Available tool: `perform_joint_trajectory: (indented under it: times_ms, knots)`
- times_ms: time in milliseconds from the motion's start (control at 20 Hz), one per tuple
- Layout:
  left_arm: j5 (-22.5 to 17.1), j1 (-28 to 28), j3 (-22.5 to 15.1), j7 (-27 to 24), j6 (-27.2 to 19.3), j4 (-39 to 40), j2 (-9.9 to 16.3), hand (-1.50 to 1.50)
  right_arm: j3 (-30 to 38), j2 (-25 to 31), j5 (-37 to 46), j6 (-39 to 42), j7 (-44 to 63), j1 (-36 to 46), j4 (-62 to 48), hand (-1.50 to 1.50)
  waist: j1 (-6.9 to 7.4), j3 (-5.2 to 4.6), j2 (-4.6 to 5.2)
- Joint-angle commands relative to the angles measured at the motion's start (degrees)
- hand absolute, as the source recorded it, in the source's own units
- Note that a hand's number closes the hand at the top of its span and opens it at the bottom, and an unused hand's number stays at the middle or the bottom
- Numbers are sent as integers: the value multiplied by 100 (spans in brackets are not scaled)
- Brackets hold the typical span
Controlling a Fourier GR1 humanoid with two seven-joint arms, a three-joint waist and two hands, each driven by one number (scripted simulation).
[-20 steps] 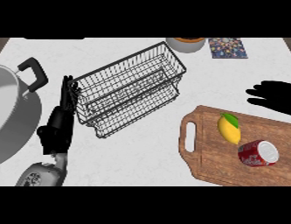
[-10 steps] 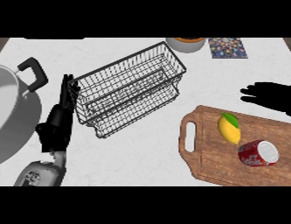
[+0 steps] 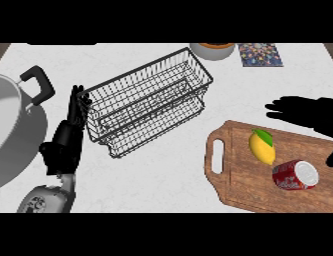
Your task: Pick the lemon from the cutting board and place it in the tiered basket
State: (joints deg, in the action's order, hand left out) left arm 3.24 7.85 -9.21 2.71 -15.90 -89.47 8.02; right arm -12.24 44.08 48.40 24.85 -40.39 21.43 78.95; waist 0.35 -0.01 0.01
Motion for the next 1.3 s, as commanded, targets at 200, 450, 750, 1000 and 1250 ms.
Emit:
perform_joint_trajectory:
  times_ms: [200,450,750,1000,1250]
  knots:
    - [295,127,-104,-155,-78,281,-298,0,-125,-186,71,583,36,-230,497,-150,-65,-1,-10]
    - [209,28,89,220,152,-283,-108,0,-187,-590,413,485,169,181,-148,-150,0,1,-1]
    - [340,372,103,350,82,97,-337,0,-222,-544,577,348,93,-282,163,-150,-52,1,-5]
    - [219,222,300,-141,331,239,-241,0,-119,-746,747,356,-256,465,-902,-150,3,1,9]
    - [386,-468,-67,-29,308,-434,-375,0,-285,-1170,903,60,54,185,-937,-150,29,3,3]
